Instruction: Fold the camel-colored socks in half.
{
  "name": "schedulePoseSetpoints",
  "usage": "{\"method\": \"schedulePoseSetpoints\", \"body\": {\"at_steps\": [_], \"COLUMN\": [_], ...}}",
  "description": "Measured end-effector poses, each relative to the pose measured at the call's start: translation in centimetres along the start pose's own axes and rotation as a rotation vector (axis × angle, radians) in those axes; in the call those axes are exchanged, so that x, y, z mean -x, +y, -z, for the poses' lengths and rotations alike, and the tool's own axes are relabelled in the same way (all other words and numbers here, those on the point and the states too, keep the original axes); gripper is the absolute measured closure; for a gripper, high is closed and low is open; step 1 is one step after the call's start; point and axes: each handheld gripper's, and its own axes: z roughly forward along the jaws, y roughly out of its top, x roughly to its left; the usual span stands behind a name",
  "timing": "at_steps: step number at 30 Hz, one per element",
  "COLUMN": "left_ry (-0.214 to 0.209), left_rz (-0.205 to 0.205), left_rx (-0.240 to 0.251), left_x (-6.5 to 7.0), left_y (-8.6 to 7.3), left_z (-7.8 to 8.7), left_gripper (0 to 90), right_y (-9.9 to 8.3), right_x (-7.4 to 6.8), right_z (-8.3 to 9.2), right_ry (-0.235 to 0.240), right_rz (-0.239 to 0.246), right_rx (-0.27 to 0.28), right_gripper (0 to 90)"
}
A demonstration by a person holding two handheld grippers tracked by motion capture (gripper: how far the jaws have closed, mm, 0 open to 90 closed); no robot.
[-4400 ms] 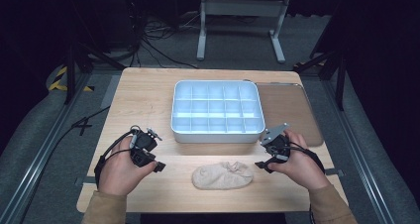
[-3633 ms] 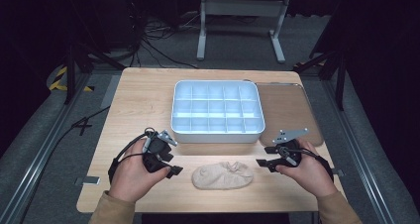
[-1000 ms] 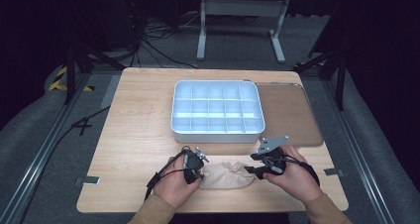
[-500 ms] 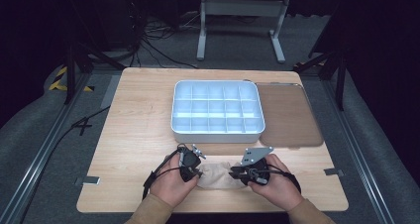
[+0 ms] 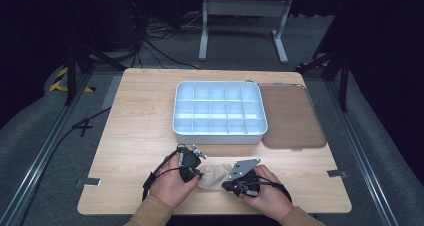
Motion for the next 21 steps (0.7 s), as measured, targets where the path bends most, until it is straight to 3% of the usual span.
{"method": "schedulePoseSetpoints", "body": {"at_steps": [8,21], "left_ry": [-0.014,-0.04], "left_rz": [0.006,-0.028], "left_rx": [0.015,0.056], "left_x": [0.0,0.6], "left_y": [0.1,1.2], "left_z": [0.4,1.5], "left_gripper": [84.7,84.7], "right_y": [-0.1,-0.6], "right_x": [-0.3,-0.7], "right_z": [-0.1,-0.1], "right_ry": [-0.021,-0.05], "right_rz": [0.013,0.011], "right_rx": [0.004,0.046], "right_gripper": [89.4,89.9]}}
